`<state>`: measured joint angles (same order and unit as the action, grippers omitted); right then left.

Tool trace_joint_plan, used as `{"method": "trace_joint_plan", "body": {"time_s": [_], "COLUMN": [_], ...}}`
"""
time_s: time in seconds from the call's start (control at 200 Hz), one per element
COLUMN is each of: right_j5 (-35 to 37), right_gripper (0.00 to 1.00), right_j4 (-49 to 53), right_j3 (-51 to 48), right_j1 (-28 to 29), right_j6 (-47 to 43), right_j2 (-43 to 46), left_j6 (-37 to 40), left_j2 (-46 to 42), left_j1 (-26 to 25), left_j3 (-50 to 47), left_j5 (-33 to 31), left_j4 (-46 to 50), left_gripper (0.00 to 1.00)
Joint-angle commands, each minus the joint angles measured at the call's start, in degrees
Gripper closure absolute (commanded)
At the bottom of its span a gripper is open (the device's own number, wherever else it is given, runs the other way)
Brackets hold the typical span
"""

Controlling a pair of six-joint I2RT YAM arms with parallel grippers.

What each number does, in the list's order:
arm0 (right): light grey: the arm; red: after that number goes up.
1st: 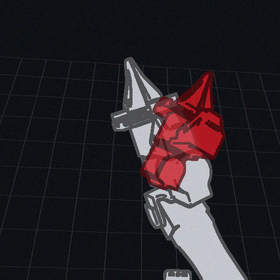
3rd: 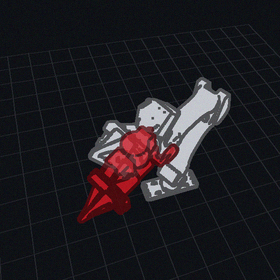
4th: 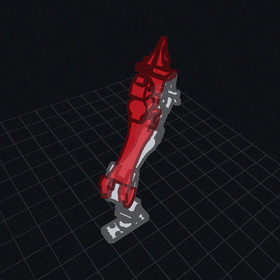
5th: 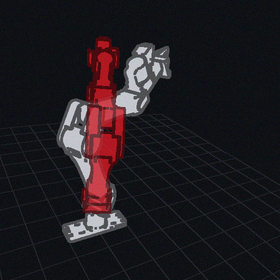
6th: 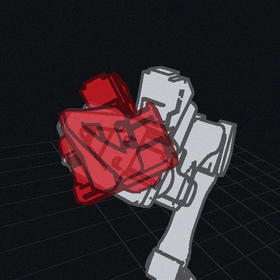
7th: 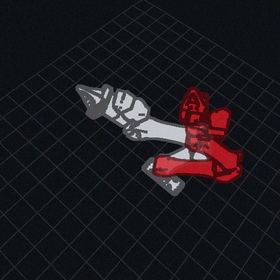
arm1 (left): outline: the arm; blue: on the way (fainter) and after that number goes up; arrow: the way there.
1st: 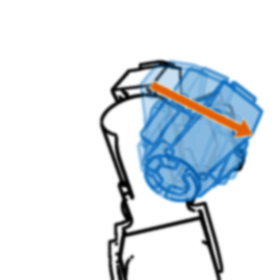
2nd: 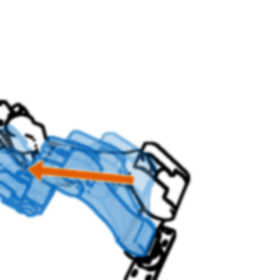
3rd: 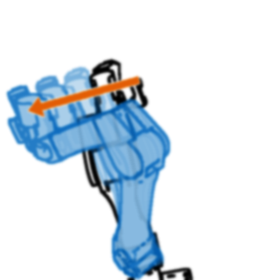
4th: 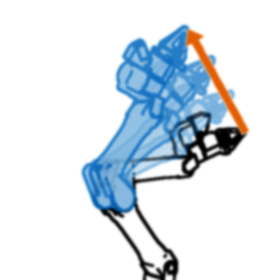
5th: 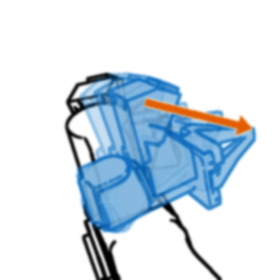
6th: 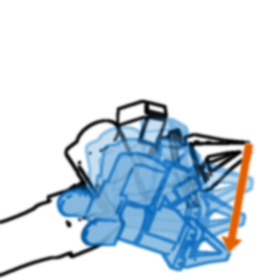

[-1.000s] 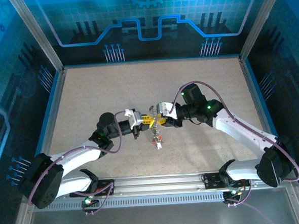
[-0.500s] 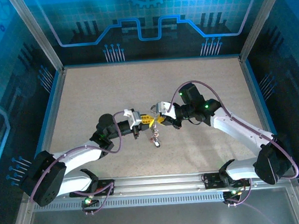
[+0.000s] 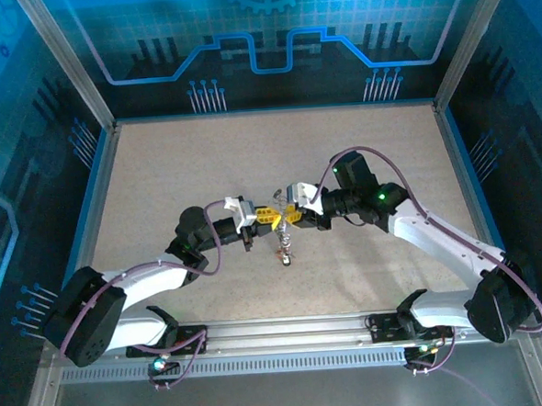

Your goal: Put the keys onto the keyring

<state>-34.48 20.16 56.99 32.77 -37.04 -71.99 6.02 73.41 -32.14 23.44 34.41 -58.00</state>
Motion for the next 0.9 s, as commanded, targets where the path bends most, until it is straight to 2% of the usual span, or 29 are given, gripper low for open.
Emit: {"method": "trace_joint_plan", "body": {"time_s": [0.0, 0.345, 0.44, 0.615, 0.675, 0.73, 0.895], "right_j5": [-3.04, -3.56, -3.64, -3.71, -3.60, -2.81, 4.45], "right_gripper": [0.89, 0.82, 0.84, 0.96, 0.99, 1.00, 1.00], "right_j4": [-0.66, 1.23, 1.63, 2.04, 2.57, 2.93, 8.79], "right_j3": [0.72, 1.72, 1.92, 2.41, 2.76, 2.84, 6.10], "right_j1": [-0.62, -0.62, -0.62, -0.61, -0.61, -0.49, 1.32], "right_j6": [0.22, -0.62, -1.01, -1.20, -1.46, -1.58, -3.32], "right_j2": [-0.10, -1.91, -2.00, -1.74, -1.50, -1.12, -2.62], "left_j6": [-0.28, -2.56, -2.70, -2.27, -1.43, -0.82, 1.91], "left_j2": [0.88, 1.49, 1.48, 1.18, 1.34, 1.61, 0.72], "left_j1": [0.20, 0.24, 0.20, 0.18, 0.21, 0.19, 0.21], "left_j3": [0.26, 0.81, 0.89, 1.14, 1.09, 1.03, 0.97], "left_j5": [1.99, 1.99, 2.24, 1.81, 1.73, 1.08, -0.02], "left_j4": [-4.50, -7.51, -7.92, -6.51, -5.19, -4.08, 1.88], "left_gripper": [1.00, 1.00, 1.00, 1.00, 0.93, 0.82, 0.79]}}
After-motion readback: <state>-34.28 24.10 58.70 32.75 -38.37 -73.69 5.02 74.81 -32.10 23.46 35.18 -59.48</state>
